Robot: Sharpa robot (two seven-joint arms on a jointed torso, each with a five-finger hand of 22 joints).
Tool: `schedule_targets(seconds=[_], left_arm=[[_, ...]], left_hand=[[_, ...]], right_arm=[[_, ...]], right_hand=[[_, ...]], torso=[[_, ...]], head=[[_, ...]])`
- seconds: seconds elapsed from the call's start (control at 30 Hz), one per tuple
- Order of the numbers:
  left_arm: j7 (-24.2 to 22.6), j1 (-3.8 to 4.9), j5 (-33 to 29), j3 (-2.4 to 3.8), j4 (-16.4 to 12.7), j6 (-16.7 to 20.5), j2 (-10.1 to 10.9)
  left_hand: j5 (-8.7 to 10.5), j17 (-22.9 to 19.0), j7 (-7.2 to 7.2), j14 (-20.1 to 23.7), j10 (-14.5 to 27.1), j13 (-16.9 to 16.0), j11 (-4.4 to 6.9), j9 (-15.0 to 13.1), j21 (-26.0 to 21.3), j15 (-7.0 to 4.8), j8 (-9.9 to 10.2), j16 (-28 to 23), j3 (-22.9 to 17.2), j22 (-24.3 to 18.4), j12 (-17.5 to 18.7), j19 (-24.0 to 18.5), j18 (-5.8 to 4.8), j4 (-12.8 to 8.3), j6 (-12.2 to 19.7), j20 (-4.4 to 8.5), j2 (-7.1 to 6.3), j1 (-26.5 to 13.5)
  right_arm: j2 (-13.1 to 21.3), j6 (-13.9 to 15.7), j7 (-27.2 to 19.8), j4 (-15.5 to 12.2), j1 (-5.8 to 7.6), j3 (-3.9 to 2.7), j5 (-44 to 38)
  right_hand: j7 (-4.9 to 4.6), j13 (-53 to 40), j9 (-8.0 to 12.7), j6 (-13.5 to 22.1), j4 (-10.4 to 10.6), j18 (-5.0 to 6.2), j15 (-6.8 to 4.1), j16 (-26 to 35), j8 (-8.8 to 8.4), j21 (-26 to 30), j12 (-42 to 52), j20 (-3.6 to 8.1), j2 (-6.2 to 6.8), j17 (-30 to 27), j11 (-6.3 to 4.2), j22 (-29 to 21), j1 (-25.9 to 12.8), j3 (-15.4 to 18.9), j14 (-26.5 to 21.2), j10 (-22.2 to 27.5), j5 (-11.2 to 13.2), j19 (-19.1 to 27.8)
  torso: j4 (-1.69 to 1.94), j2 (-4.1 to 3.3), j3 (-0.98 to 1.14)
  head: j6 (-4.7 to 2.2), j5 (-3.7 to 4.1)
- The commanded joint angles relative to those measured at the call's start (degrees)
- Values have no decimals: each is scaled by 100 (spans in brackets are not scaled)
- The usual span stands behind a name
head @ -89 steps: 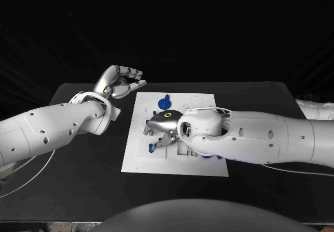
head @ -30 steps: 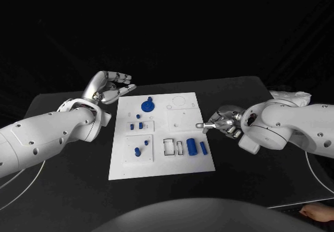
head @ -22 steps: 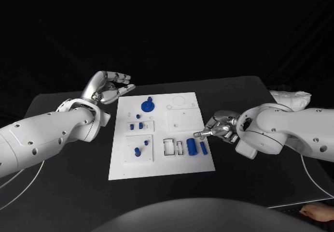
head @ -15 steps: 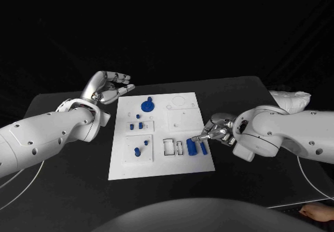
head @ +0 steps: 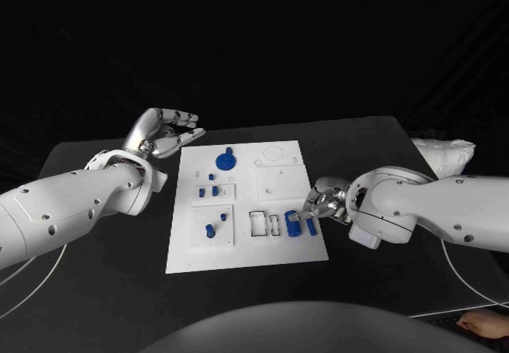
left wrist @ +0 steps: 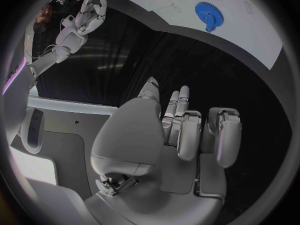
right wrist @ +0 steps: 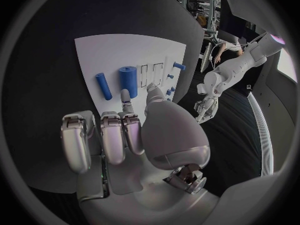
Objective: Assemble the parts on the task board
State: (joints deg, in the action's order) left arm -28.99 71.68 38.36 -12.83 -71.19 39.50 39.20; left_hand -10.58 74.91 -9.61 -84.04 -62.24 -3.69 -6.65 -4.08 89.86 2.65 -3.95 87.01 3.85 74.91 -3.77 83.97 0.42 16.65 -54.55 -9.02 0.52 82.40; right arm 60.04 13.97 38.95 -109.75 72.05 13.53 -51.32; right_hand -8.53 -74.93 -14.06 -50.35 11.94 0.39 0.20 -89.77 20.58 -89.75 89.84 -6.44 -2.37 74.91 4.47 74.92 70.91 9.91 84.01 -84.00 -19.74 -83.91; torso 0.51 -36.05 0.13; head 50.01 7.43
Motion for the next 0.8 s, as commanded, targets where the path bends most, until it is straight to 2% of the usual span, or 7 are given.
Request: schedule_targets(seconds=[0.03, 0.4, 0.5, 0.63, 0.8], left_arm=[[-59, 1, -28, 4, -17, -72, 6], [-47, 1, -25, 4, -33, -69, 48], [-49, 1, -24, 4, -36, -90, 56], [-53, 1, -23, 4, -45, -98, 63], [-55, 1, -23, 4, -55, -88, 70]], left_hand=[[-29, 823, -11, -356, 9, 4, 13, 7, 14, -15, 28, -37, 34, 1509, 2, 603, -42, 9, 18, 50, 24, 42], [-31, 826, -10, -357, 8, 3, 13, 7, 14, -15, 26, -35, 38, 1509, 1, 603, -42, 9, 17, 50, 30, 44], [-31, 822, -10, -356, 9, 3, 13, 7, 14, -15, 26, -37, 40, 1509, 0, 603, -42, 9, 17, 49, 30, 44], [-31, 825, -10, -357, 9, 3, 13, 7, 14, -15, 26, -36, 41, 1509, 0, 603, -42, 9, 17, 49, 30, 43], [-32, 820, -10, -355, 9, 3, 13, 7, 14, -14, 25, -38, 43, 1509, 0, 603, -42, 9, 17, 49, 30, 42]], right_arm=[[-59, -337, 222, 47, -12, 1, -367], [-298, -626, 236, 257, -77, 0, -632], [-345, -714, 250, 313, -94, 0, -693], [-394, -775, 260, 376, -110, 0, -782], [-467, -846, 278, 465, -150, 0, -894]], right_hand=[[-3, -1507, -26, 70, 3, -39, 44, -23, -36, -25, 16, -36, 21, 1509, 30, 1508, -73, -53, 599, -600, 51, -609], [-13, -1507, -104, 228, 51, -39, 59, -23, -42, -25, 16, -57, 42, 1509, 41, 1508, -196, -168, 599, -600, 152, -609], [-15, -1507, -120, 247, 61, -39, 61, -23, -39, -25, 16, -60, 34, 1509, 43, 1508, -216, -189, 599, -600, 178, -609], [-17, -1507, -133, 272, 66, -39, 62, -23, -39, -25, 16, -63, 23, 1509, 45, 1508, -229, -213, 599, -600, 196, -609], [-18, -1507, -149, 324, 64, -39, 64, -23, -47, -25, 16, -65, 17, 1509, 47, 1508, -240, -243, 599, -600, 210, -609]], torso=[[-6, 2, 3], [-5, -1, 0], [6, -5, -4], [-8, -2, -3], [-5, 0, -4]], head=[[-1, -46], [-1, -66], [-1, -67], [-1, -74], [-1, -76]])
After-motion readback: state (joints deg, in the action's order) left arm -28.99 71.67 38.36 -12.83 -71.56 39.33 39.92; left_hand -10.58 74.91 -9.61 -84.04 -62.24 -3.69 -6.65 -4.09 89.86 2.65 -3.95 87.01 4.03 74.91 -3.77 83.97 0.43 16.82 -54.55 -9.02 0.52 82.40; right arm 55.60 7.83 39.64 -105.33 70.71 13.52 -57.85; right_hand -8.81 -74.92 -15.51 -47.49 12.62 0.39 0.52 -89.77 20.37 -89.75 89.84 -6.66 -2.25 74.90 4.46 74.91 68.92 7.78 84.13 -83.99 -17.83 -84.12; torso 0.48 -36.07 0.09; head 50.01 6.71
